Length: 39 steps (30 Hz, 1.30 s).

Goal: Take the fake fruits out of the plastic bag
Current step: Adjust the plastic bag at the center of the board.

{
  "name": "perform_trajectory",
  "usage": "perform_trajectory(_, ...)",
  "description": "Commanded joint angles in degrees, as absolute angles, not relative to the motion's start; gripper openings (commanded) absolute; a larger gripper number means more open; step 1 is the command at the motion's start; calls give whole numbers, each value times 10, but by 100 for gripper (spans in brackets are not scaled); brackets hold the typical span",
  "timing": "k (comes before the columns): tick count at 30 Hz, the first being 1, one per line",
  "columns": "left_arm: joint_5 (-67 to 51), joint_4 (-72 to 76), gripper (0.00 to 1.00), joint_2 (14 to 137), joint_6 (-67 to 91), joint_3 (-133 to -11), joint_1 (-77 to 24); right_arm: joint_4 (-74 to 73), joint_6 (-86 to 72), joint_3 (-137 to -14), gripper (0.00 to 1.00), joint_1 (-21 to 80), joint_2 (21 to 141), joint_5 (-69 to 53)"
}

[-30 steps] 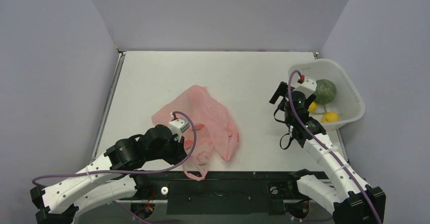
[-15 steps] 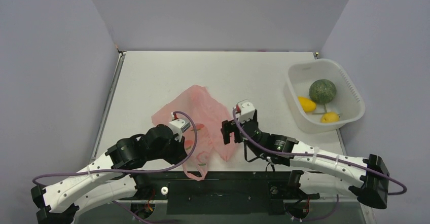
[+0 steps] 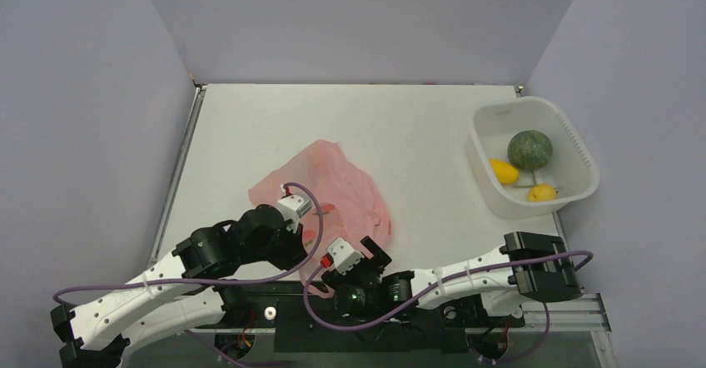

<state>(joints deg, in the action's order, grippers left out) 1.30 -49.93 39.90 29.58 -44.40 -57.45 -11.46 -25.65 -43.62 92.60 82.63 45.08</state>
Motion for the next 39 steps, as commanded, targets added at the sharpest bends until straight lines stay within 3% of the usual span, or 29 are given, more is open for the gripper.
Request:
perform_trajectory(1, 15, -484, 0, 400, 298, -451, -578, -156, -311, -463, 86, 933, 874, 659)
perform_trajectory(7, 16, -485, 0, 399, 298, -451, -578, -179, -390, -459, 82, 930, 927, 755)
perform_trajectory(9, 15, -485, 0, 398, 298, -451, -579, -180, -390, -466, 69, 926, 934, 770)
perform_trajectory(16, 11, -483, 0, 400, 296, -451, -578, -126, -376, -441, 36, 895, 917, 727)
perform_trajectory(19, 9, -483, 0, 403, 295, -451, -578, -36, -291, -408, 6, 896, 859, 636)
perform_trajectory(20, 10, -483, 0, 404, 295, -451, -578, -31, -283, -405, 2, 891, 836, 604)
perform_trajectory(23, 13, -486, 0, 405, 296, -452, -578, -26, -253, -393, 0, 871, 760, 531)
perform_trajectory(26, 13, -485, 0, 405, 296, -451, -578, -24, -253, -381, 0, 796, 662, 336)
perform_trajectory(33, 25, -481, 0, 394, 302, -450, -579, -68, -323, -385, 0, 608, 523, 76)
perform_trajectory(36, 25, -479, 0, 395, 302, -451, -578, -121, -343, -416, 0, 519, 530, 28)
perform_trajectory(39, 30, -482, 0, 383, 302, -453, -578, -148, -341, -436, 0, 451, 556, 61)
